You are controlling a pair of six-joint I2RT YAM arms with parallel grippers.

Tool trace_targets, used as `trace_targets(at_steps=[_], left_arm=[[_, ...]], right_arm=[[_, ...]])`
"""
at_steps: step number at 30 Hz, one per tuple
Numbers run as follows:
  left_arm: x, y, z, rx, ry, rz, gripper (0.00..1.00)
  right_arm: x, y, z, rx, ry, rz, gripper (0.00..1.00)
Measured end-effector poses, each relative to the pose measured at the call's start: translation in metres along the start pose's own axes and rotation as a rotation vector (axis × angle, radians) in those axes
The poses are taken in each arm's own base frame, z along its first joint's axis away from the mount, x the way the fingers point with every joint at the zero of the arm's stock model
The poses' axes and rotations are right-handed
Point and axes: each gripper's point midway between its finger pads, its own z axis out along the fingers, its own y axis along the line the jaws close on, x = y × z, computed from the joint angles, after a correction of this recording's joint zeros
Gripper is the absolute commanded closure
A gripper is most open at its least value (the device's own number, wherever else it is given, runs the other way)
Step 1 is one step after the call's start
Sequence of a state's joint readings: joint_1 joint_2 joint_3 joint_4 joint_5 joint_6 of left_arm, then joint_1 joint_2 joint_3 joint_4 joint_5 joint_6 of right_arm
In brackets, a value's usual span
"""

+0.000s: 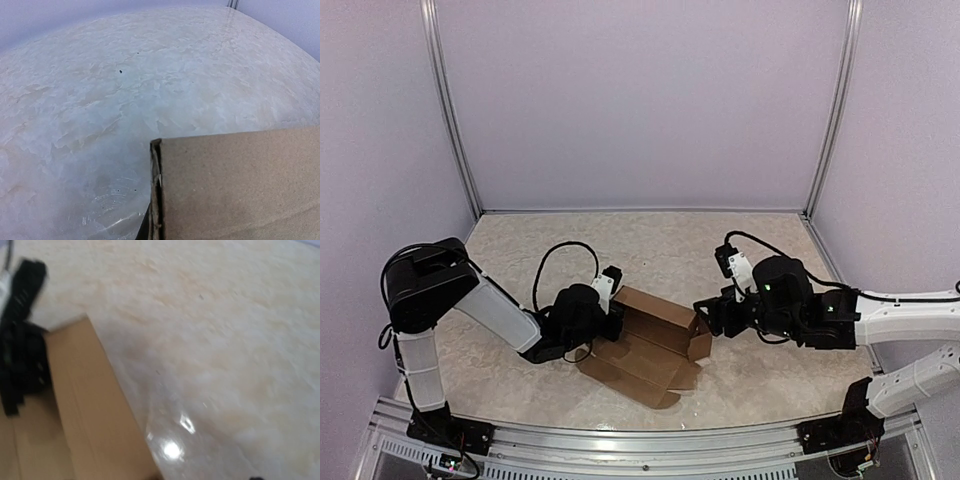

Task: Fold the paper box

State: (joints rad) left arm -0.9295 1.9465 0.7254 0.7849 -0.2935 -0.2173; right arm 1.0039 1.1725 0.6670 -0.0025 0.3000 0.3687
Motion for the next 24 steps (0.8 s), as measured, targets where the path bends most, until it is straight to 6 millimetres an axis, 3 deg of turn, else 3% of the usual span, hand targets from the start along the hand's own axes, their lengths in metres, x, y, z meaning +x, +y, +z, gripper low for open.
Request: trace_targets(at_steps=[6,12,24], left_arm=[[0.0,0.006,-0.002,-0.032,0.01,-0.024,1.0],[0.001,0.007,-0.004,-0.044,0.019,-0.03,1.0],[0.003,0.003,-0.008,-0.054,0.027,-0.017,1.0]], right_arm=[[0.031,-0.017,-0.009,0.01,0.057,0.001,0.26],[0.065,-0.015,-0.008,-0.043,0.135,-0.011,0.26],[0.091,-0.002,0.013,-0.131,0.174,-0.027,0.38]])
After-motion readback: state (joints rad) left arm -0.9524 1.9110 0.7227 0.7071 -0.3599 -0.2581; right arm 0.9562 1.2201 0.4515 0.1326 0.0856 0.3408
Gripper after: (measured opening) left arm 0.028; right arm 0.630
